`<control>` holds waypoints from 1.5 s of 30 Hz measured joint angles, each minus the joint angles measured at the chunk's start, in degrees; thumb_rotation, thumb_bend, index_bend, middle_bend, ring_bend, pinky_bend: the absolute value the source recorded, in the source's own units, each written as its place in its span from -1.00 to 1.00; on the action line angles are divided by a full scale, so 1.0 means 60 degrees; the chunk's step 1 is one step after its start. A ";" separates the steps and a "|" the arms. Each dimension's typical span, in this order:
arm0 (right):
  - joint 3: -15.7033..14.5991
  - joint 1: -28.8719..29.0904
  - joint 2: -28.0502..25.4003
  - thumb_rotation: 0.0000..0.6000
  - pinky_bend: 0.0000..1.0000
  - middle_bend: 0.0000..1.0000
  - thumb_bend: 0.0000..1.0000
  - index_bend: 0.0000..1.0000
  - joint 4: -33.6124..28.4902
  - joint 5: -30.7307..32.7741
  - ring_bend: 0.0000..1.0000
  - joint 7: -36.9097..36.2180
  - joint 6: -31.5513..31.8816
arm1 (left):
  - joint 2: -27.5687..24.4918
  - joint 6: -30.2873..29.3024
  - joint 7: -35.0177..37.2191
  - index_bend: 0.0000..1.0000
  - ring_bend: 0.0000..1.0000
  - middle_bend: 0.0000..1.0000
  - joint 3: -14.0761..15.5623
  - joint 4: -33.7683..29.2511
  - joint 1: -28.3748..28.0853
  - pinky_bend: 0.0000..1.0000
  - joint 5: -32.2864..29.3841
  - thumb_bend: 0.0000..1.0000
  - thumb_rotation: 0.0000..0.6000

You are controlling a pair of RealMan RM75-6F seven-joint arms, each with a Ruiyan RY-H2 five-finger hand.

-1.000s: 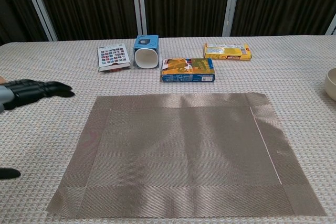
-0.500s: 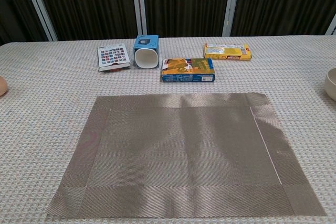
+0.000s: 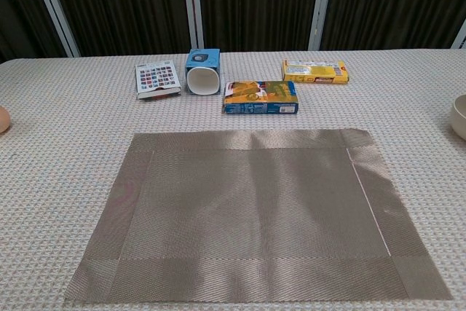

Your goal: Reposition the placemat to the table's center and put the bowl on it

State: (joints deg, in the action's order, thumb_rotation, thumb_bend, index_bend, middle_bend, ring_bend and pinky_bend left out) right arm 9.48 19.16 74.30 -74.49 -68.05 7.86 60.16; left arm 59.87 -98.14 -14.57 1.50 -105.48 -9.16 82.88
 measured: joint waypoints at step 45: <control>-0.0659 0.1707 0.1993 1.00 -1.00 -1.00 -0.29 0.61 0.2332 -0.3112 -1.00 -0.1386 0.1410 | -0.0020 0.0998 0.0221 -1.00 -1.00 -1.00 -0.0713 0.0248 0.0287 -1.00 -0.0216 -1.00 1.00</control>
State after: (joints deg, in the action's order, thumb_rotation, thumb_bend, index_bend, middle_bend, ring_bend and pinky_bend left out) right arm 5.53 29.40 86.25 -60.49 -86.72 -0.46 68.62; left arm 59.75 -92.15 -13.25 -2.78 -103.99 -7.43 81.59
